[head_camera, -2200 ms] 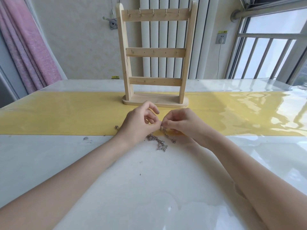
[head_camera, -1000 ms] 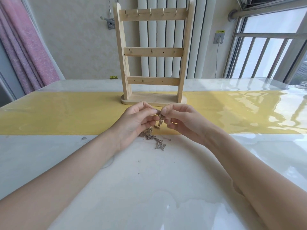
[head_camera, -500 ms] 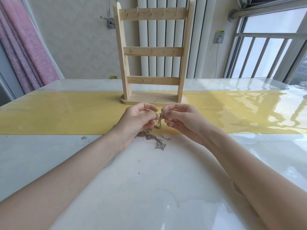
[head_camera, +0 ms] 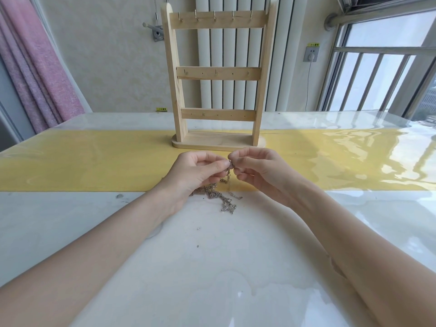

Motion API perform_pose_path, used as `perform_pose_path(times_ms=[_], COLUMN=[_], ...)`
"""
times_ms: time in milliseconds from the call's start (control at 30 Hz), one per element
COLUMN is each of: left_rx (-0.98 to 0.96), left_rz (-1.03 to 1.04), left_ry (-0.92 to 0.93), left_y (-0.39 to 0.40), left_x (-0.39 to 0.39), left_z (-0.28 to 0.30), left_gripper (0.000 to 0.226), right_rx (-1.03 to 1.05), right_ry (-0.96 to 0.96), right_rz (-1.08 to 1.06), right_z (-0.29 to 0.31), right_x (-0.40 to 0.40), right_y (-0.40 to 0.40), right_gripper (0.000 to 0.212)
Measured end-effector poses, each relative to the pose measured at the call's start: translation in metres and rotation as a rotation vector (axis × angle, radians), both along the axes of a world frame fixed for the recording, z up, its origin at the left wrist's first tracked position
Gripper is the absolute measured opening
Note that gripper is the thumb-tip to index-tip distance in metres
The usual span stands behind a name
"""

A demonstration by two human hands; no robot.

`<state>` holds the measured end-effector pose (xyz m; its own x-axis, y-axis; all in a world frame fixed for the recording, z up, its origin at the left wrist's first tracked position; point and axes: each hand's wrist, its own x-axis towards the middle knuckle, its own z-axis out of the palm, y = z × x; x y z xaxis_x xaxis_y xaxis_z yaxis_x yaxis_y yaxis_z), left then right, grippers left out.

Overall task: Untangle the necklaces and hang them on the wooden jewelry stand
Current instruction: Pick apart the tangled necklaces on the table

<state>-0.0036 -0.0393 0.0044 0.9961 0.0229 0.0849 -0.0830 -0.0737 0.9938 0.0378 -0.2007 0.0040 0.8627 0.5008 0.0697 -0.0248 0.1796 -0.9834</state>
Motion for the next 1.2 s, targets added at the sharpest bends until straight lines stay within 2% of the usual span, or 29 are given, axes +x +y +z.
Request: perform_pose_path(times_ms=[100, 233, 300, 433, 633, 800, 1200], left_rx=[0.088, 0.332, 0.369, 0.291, -0.094, -0.031, 0.004], left_rz=[0.02, 0.102, 0.126, 0.087, -0.02, -0.045, -0.102], left_ry=[-0.029, -0.134, -0.149, -0.074, 0.164, 0.136, 0.072], left_y=[0.0, 0.002, 0.003, 0.0, -0.003, 0.0, 0.004], left_x=[-0.002, 0.0, 0.001, 0.0, -0.003, -0.002, -0.001], left_z=[0.001, 0.002, 0.003, 0.005, 0.011, 0.009, 0.007], left_gripper=[0.001, 0.018, 0.021, 0.022, 0.023, 0.016, 0.009], right_rx=[-0.059, -0.16, -0.143, -0.094, -0.015, 0.011, -0.024], right_ry=[-0.04, -0.137, -0.144, -0.114, -0.008, 0.011, 0.04], right_rz=[0.0, -0.022, -0.026, 0.005, 0.076, 0.076, 0.059], right_z=[0.0, -0.001, 0.0, 0.002, 0.004, 0.003, -0.002], right_x=[-0.001, -0.005, -0.006, -0.006, -0.005, -0.004, -0.001], right_y=[0.001, 0.007, 0.008, 0.009, 0.007, 0.006, 0.006], right_gripper=[0.016, 0.019, 0.021, 0.024, 0.024, 0.016, 0.023])
